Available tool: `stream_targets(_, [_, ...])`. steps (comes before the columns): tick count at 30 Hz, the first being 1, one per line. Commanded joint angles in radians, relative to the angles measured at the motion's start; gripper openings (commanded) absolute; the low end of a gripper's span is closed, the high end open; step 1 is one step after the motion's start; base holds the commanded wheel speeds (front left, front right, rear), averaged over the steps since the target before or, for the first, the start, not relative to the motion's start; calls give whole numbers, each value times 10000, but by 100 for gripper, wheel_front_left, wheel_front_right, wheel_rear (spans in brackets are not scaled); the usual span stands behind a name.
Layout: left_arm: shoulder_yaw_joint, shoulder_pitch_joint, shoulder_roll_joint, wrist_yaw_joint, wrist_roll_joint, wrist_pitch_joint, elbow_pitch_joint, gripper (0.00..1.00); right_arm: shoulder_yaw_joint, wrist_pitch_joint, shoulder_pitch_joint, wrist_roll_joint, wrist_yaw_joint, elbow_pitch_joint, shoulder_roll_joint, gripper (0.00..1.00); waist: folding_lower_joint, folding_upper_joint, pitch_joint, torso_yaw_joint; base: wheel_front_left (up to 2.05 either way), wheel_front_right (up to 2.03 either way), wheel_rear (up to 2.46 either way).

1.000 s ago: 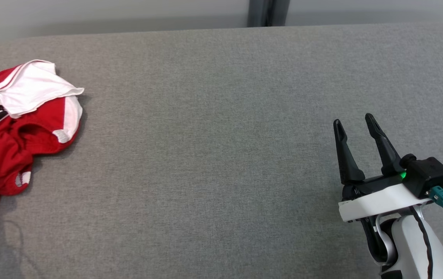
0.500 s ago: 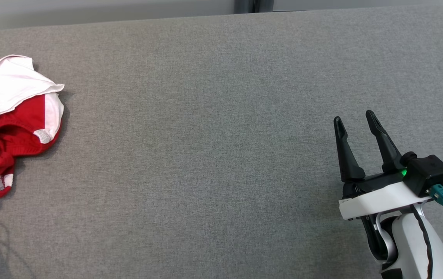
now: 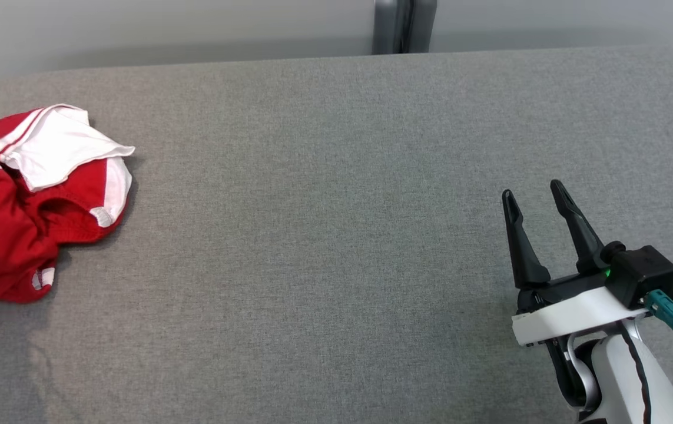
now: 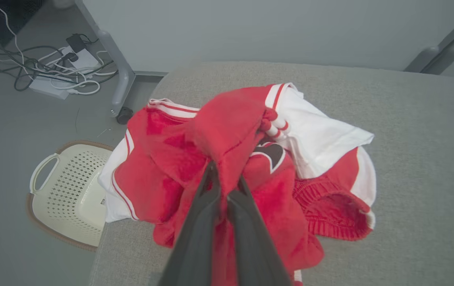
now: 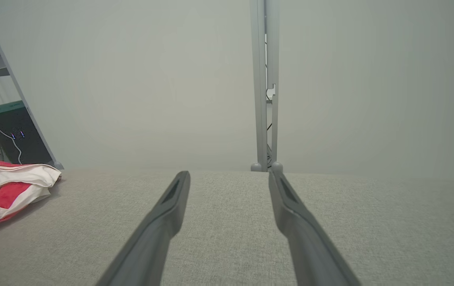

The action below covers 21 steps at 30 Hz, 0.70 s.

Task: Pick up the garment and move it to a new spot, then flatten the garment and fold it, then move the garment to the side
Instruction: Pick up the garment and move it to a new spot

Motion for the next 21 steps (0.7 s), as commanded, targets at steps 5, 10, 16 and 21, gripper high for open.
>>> stream_targets(5, [-961, -508, 76, -8, 170, 56, -774, 0, 52, -41, 259, 190, 23, 140, -81, 100, -1, 0, -677, 117, 0, 0, 0])
stream_targets(10, [-1564, -840, 29, -9, 290, 293, -1373, 0, 22, -41, 324, 313, 23, 144, -84, 100, -1, 0, -1035, 9, 0, 0, 0])
stream_targets(16, [-2248, -1057, -120, -9, -26, 769, -2420, 0, -5, -41, 559, 533, 23, 218, -82, 100, -1, 0, -1563, -362, 0, 0, 0])
stream_targets(21, [-2656, -1114, -251, -9, -138, 1211, -3417, 0, -72, -40, 708, 676, 23, 245, -79, 100, -1, 0, -1934, -779, 0, 0, 0])
